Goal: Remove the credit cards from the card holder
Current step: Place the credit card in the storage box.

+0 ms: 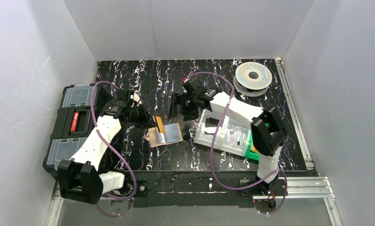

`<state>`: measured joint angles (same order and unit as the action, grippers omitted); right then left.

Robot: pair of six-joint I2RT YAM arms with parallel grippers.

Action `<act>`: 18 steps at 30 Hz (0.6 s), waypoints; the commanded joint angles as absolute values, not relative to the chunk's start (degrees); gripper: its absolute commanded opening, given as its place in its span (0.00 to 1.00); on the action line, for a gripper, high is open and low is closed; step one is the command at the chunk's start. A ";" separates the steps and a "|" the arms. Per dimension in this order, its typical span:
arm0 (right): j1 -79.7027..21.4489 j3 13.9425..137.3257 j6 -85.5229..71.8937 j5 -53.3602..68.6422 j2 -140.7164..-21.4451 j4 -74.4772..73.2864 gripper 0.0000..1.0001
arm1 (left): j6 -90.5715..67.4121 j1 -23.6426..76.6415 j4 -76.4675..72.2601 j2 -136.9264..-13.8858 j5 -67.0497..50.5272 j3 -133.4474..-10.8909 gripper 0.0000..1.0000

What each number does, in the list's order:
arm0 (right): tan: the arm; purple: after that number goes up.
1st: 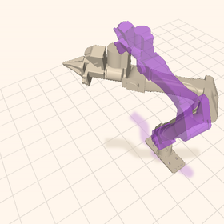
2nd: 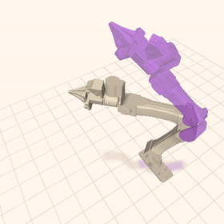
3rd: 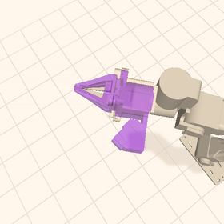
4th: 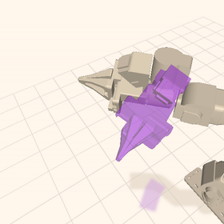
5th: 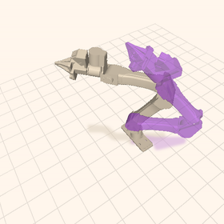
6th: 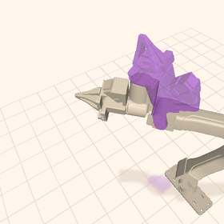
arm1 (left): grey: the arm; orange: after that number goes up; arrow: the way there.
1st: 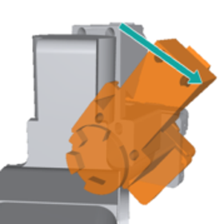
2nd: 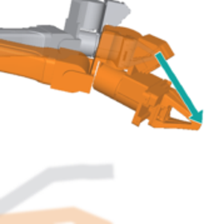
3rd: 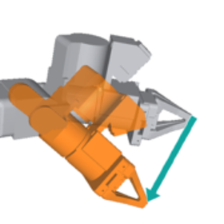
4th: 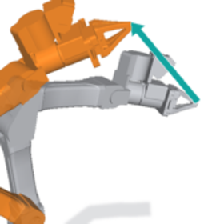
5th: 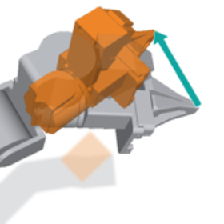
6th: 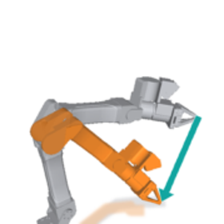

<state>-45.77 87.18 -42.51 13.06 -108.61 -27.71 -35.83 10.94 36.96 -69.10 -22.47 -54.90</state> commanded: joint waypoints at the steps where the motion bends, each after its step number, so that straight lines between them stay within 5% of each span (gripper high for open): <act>1: -43.02 80.91 -46.22 21.05 -100.62 -19.61 0.96 | -39.76 10.70 32.33 -67.29 -31.70 -55.12 0.00; 9: -38.24 62.63 -58.25 30.57 -90.65 4.91 0.95 | -49.10 10.70 17.13 -65.62 -41.74 -51.48 0.00; 18: -36.33 56.47 -68.74 37.56 -90.08 22.17 0.78 | -56.74 10.68 2.95 -69.65 -51.17 -47.91 0.00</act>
<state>-36.90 58.35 -61.62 32.37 -92.36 8.01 -52.87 10.94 10.19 -68.41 -44.55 -48.80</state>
